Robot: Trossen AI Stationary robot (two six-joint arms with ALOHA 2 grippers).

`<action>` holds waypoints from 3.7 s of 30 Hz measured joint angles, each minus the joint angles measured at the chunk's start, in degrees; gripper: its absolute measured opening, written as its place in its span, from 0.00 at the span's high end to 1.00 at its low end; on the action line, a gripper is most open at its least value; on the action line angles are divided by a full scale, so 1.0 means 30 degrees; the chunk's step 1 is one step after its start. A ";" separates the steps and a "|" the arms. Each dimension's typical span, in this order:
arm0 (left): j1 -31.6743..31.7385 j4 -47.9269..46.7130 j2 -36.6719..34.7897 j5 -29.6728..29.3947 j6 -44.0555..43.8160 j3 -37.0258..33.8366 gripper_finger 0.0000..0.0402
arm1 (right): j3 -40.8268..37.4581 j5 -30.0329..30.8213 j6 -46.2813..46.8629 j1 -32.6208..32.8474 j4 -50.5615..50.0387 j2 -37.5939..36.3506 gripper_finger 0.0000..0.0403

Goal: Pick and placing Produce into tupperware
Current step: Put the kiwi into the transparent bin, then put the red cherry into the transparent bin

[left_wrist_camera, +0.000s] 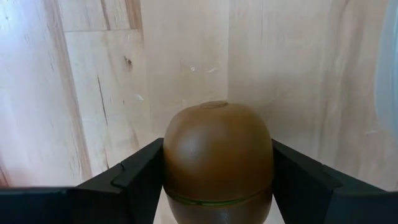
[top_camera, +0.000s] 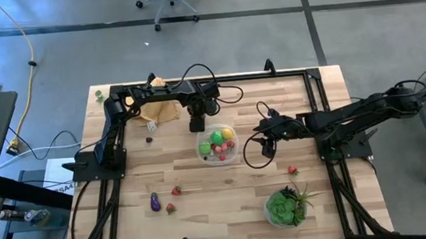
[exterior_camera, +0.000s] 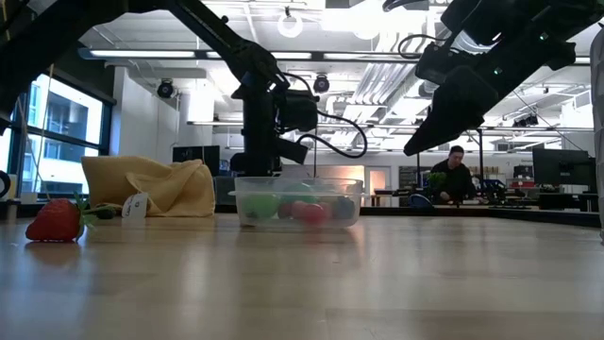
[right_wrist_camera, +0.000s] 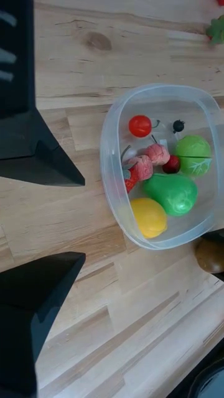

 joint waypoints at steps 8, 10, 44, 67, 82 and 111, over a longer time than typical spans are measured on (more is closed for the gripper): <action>0.0002 0.0014 0.0000 -0.0271 -0.0386 0.0000 0.42 | 0.0000 0.0000 0.0006 -0.0006 0.0007 0.0000 0.56; -0.0004 -0.0034 0.0000 -0.0493 -0.0683 0.0000 0.40 | 0.0000 0.0006 -0.0001 -0.0006 0.0007 0.0000 0.56; -0.4671 -0.1577 -0.5965 -0.2142 -0.3662 0.0007 0.42 | 0.0000 0.0004 0.0001 -0.0002 0.0000 0.0000 0.56; -0.5888 0.0076 -0.2407 -0.1923 -0.4688 -0.0007 0.41 | -0.0007 -0.0001 -0.0001 -0.0006 -0.0069 -0.0004 0.56; -0.5878 0.0079 -0.1680 -0.1619 -0.5060 0.0000 0.41 | -0.0007 0.0000 -0.0001 -0.0006 -0.0066 -0.0007 0.56; -0.5876 -0.0554 -0.2496 -0.1446 -0.4711 0.0566 0.35 | -0.0007 0.0006 -0.0001 -0.0006 -0.0052 -0.0007 0.56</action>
